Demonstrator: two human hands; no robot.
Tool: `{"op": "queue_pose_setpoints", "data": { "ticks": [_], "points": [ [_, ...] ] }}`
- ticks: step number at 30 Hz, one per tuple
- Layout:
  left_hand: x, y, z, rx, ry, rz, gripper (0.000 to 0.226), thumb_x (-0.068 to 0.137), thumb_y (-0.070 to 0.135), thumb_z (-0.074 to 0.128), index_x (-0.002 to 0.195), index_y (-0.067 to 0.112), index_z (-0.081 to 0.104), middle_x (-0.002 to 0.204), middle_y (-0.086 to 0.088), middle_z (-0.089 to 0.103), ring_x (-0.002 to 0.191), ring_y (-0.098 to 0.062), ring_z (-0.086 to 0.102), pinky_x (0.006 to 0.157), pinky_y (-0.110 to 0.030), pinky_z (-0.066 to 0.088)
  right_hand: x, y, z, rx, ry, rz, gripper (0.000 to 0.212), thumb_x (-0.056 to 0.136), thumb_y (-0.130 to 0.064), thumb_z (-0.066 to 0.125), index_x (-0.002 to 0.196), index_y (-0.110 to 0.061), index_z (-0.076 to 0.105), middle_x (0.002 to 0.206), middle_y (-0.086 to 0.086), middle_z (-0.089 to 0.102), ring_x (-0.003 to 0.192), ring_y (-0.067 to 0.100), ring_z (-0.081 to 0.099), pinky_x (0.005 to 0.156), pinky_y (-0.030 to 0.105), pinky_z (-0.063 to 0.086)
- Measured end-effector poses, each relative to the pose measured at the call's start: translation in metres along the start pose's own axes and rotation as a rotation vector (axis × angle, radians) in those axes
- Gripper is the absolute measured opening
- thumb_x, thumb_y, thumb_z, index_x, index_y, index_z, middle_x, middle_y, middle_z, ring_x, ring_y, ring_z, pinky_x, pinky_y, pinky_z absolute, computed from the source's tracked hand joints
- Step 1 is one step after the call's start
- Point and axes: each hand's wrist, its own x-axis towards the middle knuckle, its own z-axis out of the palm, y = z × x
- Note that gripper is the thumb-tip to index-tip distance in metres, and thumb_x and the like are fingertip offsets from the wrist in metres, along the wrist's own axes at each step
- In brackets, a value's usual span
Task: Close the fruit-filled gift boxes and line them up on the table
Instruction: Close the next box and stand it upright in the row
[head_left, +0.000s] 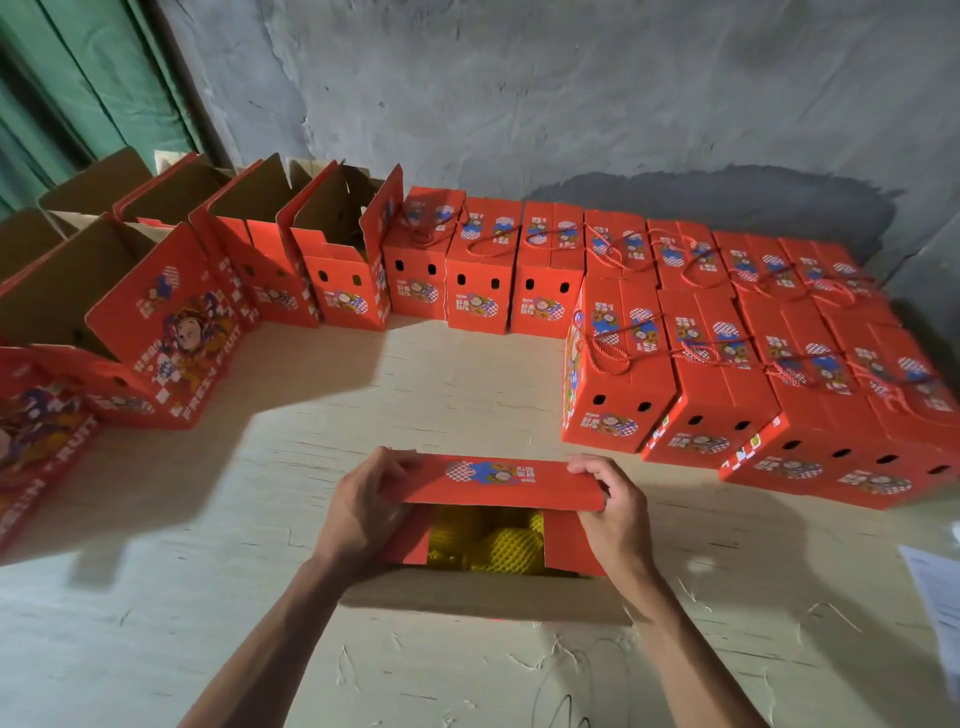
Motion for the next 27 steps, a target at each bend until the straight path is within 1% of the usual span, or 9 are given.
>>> {"op": "queue_pose_setpoints", "data": {
  "ticks": [3,6,9,15,18,20,22,24,27],
  "points": [
    [0.005,-0.001,-0.001,-0.007,-0.096,-0.008,0.037,0.074,0.032,0.077,0.107,0.023,0.061,0.122,0.011,0.069,0.110,-0.009,0.066,0.087,-0.041,0.057,0.000,0.006,-0.002,-0.013,-0.097,0.006,0.045,0.082,-0.003,0.080,0.116,-0.030,0.067,0.124,-0.014,0.068,0.119,0.010,0.064,0.098,0.028,0.054],
    [0.005,-0.003,-0.007,0.003,-0.243,0.057,0.057,0.083,0.053,0.071,0.130,0.022,0.063,0.138,0.004,0.059,0.131,-0.013,0.054,0.105,-0.041,0.050,-0.002,0.010,-0.006,0.018,-0.187,-0.009,0.052,0.084,-0.019,0.084,0.131,-0.029,0.063,0.136,-0.017,0.061,0.131,0.008,0.056,0.104,0.020,0.049],
    [0.002,-0.004,-0.011,0.041,-0.288,0.017,0.081,0.077,0.074,0.069,0.141,0.027,0.058,0.148,0.005,0.050,0.141,-0.009,0.042,0.113,-0.035,0.043,-0.003,0.013,-0.009,0.039,-0.241,0.003,0.062,0.083,-0.039,0.082,0.139,-0.031,0.059,0.138,-0.019,0.059,0.131,0.005,0.056,0.102,0.017,0.049],
    [0.000,-0.005,-0.010,0.077,-0.293,0.002,0.086,0.077,0.082,0.065,0.146,0.032,0.053,0.152,0.011,0.044,0.142,-0.004,0.037,0.113,-0.038,0.044,0.004,0.013,-0.014,0.086,-0.360,0.218,0.076,0.079,-0.060,0.080,0.146,-0.049,0.046,0.133,-0.024,0.064,0.121,-0.005,0.060,0.094,0.010,0.048],
    [0.001,-0.005,-0.009,0.078,-0.296,0.002,0.084,0.077,0.080,0.067,0.145,0.033,0.054,0.150,0.011,0.045,0.140,-0.007,0.041,0.110,-0.041,0.048,0.012,0.012,-0.016,0.097,-0.411,0.300,0.062,0.082,-0.058,0.074,0.139,-0.057,0.049,0.131,-0.022,0.065,0.122,-0.001,0.060,0.101,0.025,0.050],
    [0.003,-0.004,-0.008,0.103,-0.299,0.009,0.081,0.078,0.081,0.066,0.144,0.036,0.053,0.147,0.012,0.046,0.136,-0.008,0.043,0.106,-0.040,0.051,0.012,0.011,-0.017,0.140,-0.352,0.305,0.050,0.087,-0.046,0.072,0.134,-0.054,0.057,0.132,-0.017,0.067,0.122,0.001,0.061,0.099,0.024,0.052],
    [0.004,-0.003,-0.008,0.129,-0.306,0.025,0.078,0.079,0.080,0.065,0.144,0.038,0.053,0.145,0.013,0.046,0.135,-0.007,0.043,0.105,-0.039,0.051,0.005,0.012,-0.017,0.202,-0.258,0.257,0.040,0.102,-0.019,0.060,0.132,-0.045,0.065,0.135,-0.013,0.066,0.127,0.002,0.060,0.102,0.021,0.051],
    [0.005,-0.003,-0.008,0.138,-0.307,0.057,0.076,0.081,0.078,0.065,0.144,0.037,0.054,0.144,0.012,0.046,0.134,-0.006,0.043,0.106,-0.037,0.050,-0.004,0.014,-0.019,0.282,-0.165,0.217,0.040,0.109,-0.007,0.044,0.132,-0.028,0.069,0.139,-0.010,0.065,0.135,0.008,0.055,0.113,0.028,0.044],
    [0.006,-0.005,-0.008,0.179,-0.314,0.089,0.073,0.085,0.074,0.064,0.146,0.036,0.054,0.145,0.010,0.047,0.135,-0.007,0.042,0.110,-0.037,0.046,-0.010,0.010,-0.020,0.344,-0.117,0.274,0.037,0.108,-0.019,0.041,0.134,-0.020,0.067,0.139,-0.010,0.065,0.136,0.007,0.054,0.116,0.035,0.042]
  ]
}}
